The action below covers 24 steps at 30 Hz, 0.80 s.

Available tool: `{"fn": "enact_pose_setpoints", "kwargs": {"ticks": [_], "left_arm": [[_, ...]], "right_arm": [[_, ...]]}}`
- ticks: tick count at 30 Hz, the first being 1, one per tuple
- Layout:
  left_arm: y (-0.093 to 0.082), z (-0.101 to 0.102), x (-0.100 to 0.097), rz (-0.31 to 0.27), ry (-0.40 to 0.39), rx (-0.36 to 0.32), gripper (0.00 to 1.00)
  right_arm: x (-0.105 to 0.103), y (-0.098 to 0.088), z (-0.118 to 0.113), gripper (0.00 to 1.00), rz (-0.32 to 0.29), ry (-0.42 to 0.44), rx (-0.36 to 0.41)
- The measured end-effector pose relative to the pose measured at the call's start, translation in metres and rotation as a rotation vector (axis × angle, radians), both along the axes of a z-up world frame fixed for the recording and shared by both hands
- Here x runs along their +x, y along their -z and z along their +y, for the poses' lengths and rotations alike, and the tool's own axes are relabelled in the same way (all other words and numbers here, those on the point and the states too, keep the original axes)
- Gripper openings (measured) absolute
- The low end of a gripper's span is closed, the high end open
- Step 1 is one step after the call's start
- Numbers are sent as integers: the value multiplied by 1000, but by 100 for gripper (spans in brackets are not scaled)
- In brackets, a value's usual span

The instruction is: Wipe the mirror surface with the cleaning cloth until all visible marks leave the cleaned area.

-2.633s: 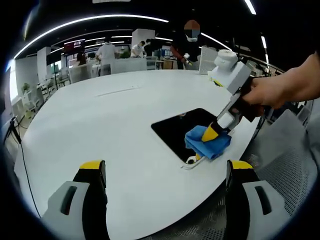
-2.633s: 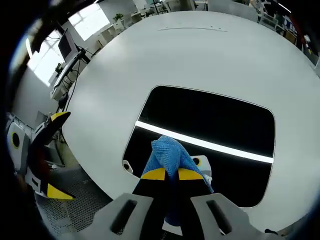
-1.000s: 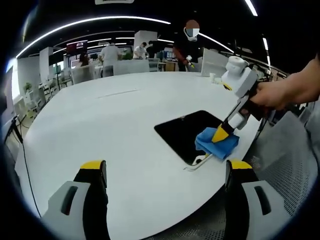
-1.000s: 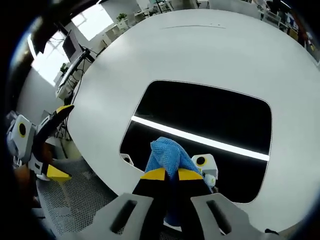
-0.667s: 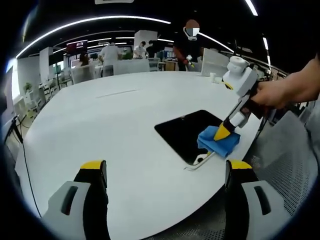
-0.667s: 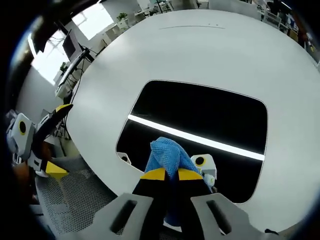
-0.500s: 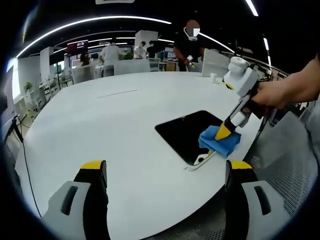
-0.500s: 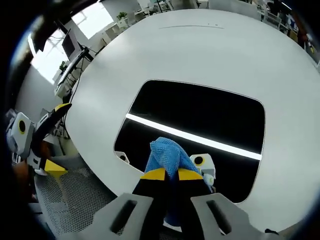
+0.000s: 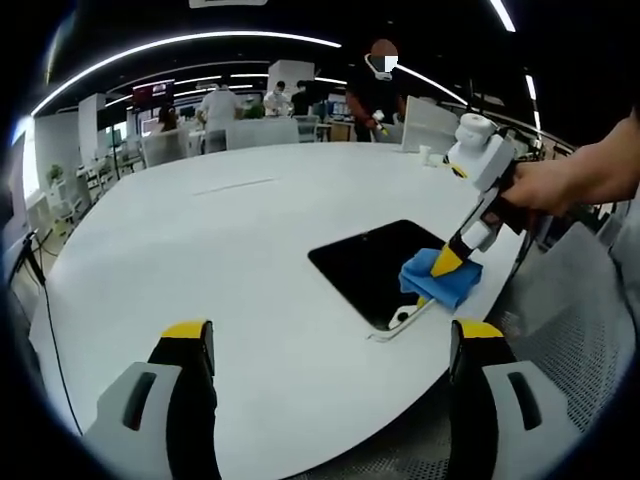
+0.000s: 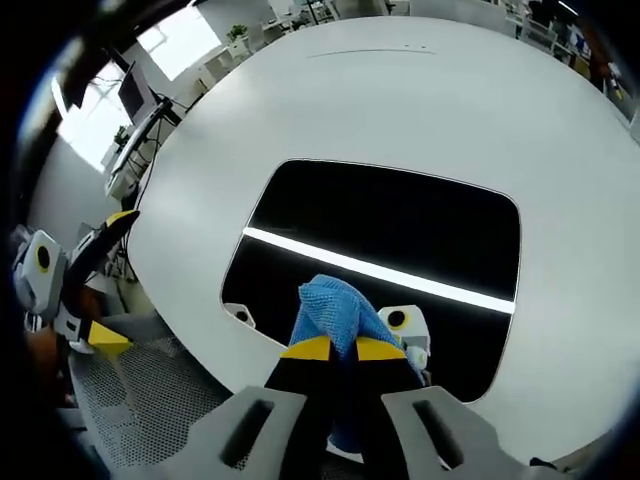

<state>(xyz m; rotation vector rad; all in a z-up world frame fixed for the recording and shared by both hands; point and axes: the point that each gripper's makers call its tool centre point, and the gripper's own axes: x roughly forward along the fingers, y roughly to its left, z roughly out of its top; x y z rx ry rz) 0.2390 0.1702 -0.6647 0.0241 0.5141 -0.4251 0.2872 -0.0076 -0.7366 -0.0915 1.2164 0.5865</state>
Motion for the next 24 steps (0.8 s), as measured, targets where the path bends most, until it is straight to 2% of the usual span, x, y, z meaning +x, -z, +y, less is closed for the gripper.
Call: {"fn": "enact_pose_setpoints", "kwargs": {"ticks": [24], "left_arm": [[-1, 0, 1, -4, -5, -10, 97]], "right_arm": [[27, 0, 5, 0, -19, -16, -23]]}}
